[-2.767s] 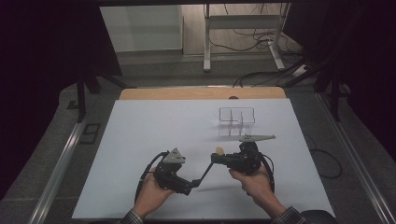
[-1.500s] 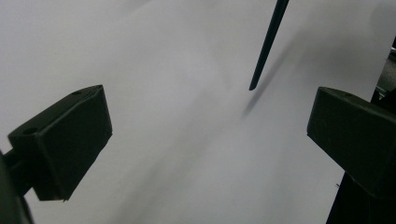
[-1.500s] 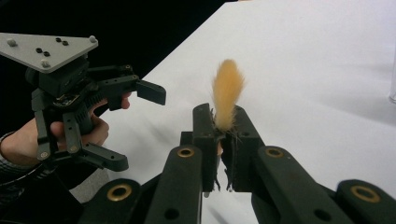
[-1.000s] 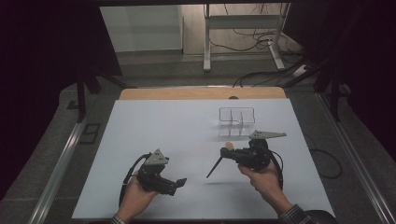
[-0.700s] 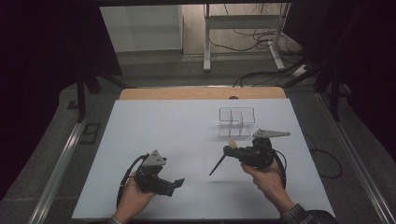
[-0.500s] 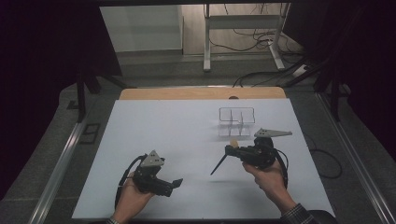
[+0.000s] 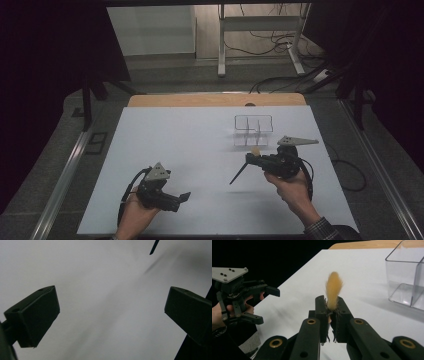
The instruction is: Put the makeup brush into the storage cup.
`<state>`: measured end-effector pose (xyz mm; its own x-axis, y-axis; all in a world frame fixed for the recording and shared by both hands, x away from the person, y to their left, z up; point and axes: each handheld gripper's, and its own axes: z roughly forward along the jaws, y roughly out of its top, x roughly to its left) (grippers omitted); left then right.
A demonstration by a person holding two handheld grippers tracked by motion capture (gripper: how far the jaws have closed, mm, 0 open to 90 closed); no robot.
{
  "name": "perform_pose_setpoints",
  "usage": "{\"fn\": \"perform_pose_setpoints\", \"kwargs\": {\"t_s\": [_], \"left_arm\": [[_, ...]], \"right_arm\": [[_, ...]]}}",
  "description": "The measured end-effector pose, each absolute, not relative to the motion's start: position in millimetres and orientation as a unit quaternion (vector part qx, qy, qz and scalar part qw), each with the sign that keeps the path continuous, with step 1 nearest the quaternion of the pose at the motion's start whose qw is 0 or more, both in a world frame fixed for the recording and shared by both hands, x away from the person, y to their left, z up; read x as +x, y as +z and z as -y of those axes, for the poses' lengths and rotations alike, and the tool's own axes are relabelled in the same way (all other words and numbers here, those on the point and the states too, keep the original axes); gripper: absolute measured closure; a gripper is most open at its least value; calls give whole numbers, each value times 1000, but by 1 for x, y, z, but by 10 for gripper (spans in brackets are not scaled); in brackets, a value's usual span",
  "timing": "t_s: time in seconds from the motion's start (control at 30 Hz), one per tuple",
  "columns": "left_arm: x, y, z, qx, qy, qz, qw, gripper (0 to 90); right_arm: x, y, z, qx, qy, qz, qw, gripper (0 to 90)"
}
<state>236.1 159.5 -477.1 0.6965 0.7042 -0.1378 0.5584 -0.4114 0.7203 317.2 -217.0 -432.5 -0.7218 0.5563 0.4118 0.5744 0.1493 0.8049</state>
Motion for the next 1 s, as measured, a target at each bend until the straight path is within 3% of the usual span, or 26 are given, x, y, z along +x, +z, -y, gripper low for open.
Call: {"fn": "perform_pose_setpoints", "kwargs": {"t_s": [1.0], "left_arm": [[223, -478, -188, 817, 113, -411, 388, 4]], "right_arm": [[326, -425, 250, -394, -532, 749, -33, 838]]}}
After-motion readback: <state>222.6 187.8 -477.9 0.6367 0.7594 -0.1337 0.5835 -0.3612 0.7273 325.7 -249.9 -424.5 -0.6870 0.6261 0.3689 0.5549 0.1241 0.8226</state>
